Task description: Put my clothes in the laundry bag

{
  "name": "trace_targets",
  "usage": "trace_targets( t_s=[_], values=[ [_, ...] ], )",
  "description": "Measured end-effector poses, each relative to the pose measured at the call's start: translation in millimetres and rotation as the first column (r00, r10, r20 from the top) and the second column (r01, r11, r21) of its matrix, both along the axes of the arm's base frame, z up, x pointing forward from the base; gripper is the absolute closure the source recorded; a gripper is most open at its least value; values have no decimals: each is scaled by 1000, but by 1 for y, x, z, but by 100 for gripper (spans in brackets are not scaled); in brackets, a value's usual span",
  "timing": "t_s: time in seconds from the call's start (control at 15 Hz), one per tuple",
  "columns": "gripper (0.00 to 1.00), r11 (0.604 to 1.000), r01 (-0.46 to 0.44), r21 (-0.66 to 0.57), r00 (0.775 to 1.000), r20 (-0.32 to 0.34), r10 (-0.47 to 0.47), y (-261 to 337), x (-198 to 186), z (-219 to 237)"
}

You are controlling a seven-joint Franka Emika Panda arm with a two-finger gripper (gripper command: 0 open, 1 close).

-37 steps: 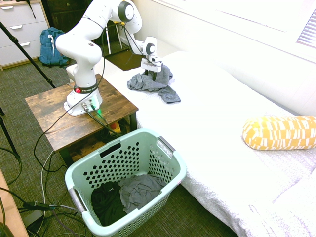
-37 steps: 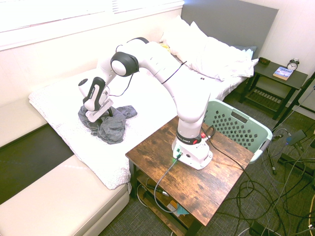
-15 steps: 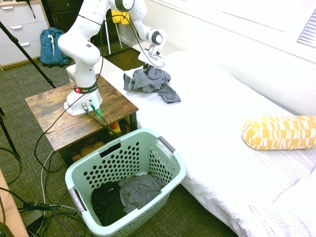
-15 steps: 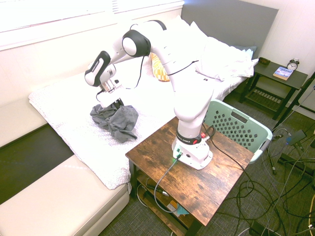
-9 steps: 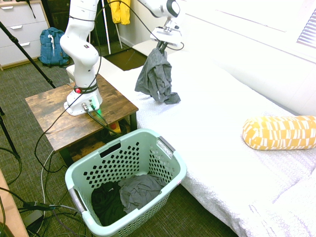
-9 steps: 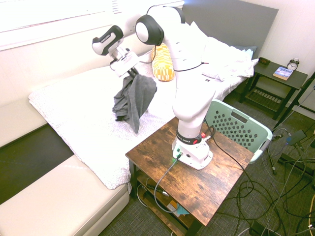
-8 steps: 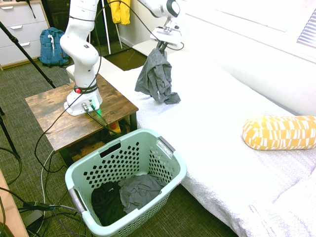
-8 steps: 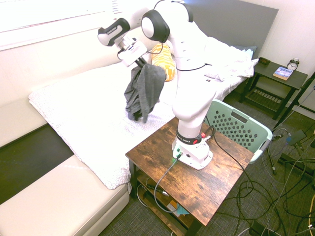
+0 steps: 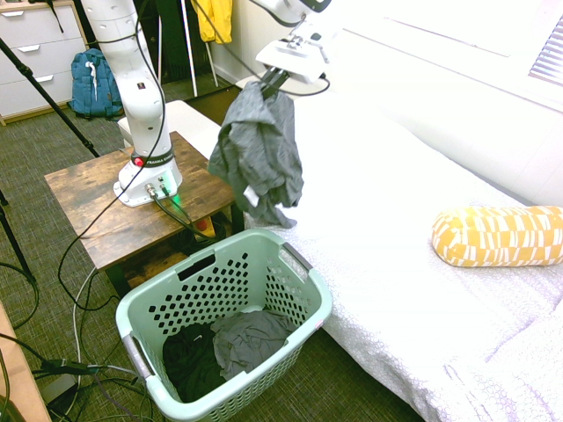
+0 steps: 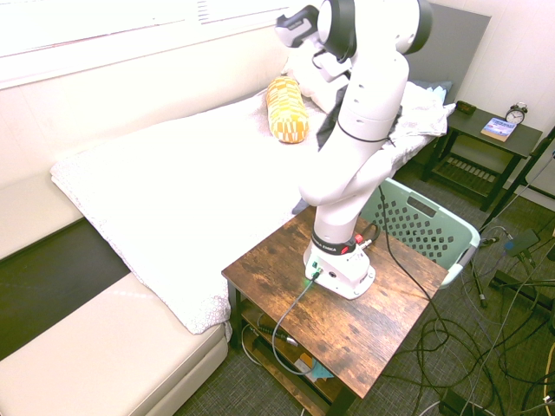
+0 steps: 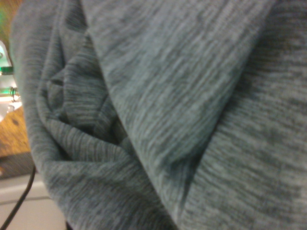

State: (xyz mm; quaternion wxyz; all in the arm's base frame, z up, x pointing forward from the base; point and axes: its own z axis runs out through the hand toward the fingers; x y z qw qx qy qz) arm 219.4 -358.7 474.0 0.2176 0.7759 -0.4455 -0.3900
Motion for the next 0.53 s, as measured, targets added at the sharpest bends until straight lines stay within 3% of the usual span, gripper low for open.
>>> trace_targets(
  t_s=[0.2, 0.53],
  values=[
    [100, 988, 78, -130, 994, 86, -67, -36, -65, -25],
    [100, 908, 173, -382, 971, 221, -93, -73, -93, -80]
  ],
)
